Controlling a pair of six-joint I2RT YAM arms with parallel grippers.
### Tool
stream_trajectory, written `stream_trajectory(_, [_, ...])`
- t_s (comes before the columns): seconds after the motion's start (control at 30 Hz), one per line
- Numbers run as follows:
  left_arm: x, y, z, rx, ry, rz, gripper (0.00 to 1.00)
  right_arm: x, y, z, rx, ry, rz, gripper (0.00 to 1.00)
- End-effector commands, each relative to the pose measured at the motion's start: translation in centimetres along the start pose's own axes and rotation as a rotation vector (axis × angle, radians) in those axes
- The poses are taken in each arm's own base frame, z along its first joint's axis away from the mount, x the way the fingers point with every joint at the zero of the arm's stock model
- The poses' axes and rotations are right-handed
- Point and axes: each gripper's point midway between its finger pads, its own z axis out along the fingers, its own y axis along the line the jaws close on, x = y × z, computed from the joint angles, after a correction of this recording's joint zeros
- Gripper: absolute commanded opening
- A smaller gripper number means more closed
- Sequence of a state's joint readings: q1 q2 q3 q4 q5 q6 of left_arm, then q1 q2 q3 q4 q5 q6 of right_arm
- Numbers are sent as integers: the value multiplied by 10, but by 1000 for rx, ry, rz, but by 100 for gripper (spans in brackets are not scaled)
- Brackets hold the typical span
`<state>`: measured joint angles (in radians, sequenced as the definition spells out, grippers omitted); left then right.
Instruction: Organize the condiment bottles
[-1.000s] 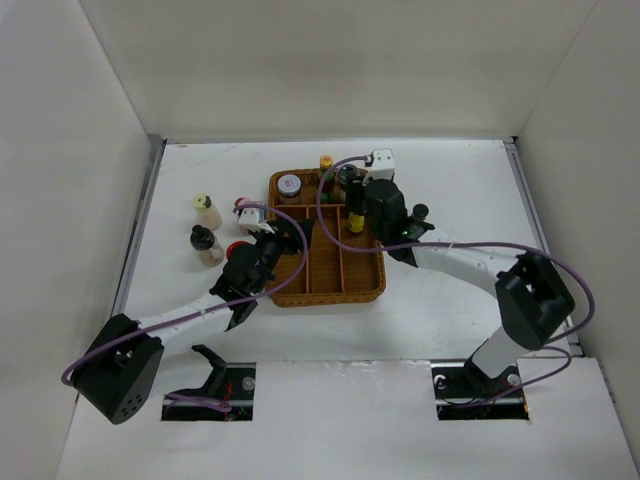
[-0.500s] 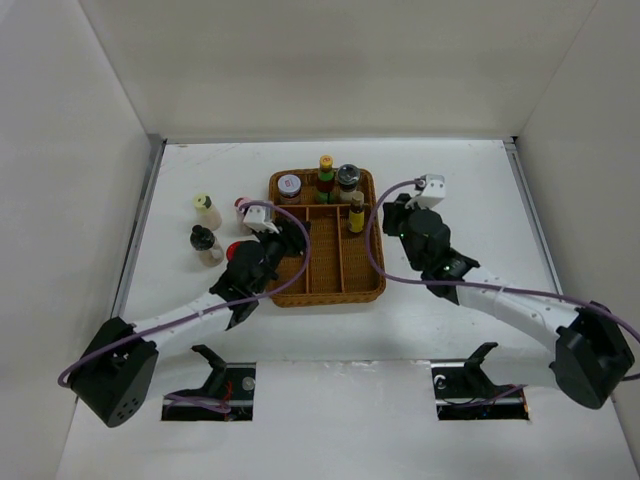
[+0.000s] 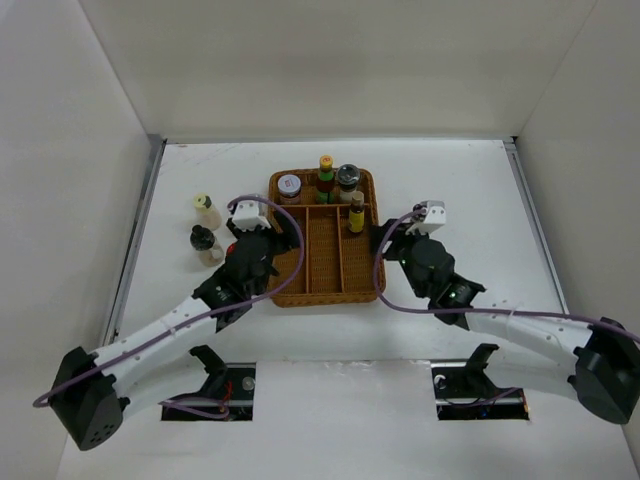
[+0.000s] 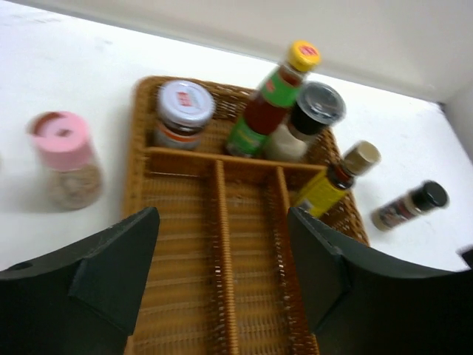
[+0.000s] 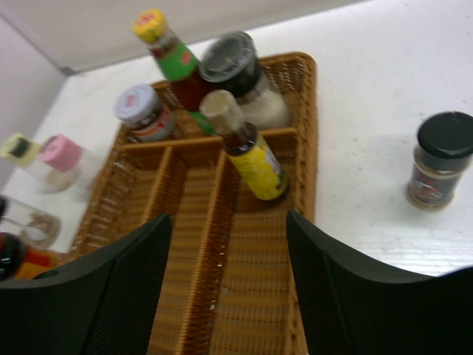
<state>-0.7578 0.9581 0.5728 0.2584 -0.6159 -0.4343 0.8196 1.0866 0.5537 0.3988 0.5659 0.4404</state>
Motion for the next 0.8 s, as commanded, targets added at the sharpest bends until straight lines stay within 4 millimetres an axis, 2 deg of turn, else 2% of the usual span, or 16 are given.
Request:
stream_trajectory(0.0, [-22, 44, -21, -219, -14, 85, 71, -33, 21, -11, -68, -107, 73, 70])
stream_trajectory(0.13, [-7, 67, -41, -306, 78, 55, 73, -24, 19, -12, -73, -88, 72, 71])
stream_trajectory(0.3, [14, 81, -47, -362, 221, 85, 77, -23, 14, -10, -43, -95, 54, 73])
stream_trajectory(0.53, [30, 99, -45, -428, 269, 99, 79, -17, 19, -8, -55, -75, 38, 76])
stream_trajectory(0.77, [38, 120, -47, -488, 296, 103, 78, -13, 20, -5, -53, -67, 25, 78])
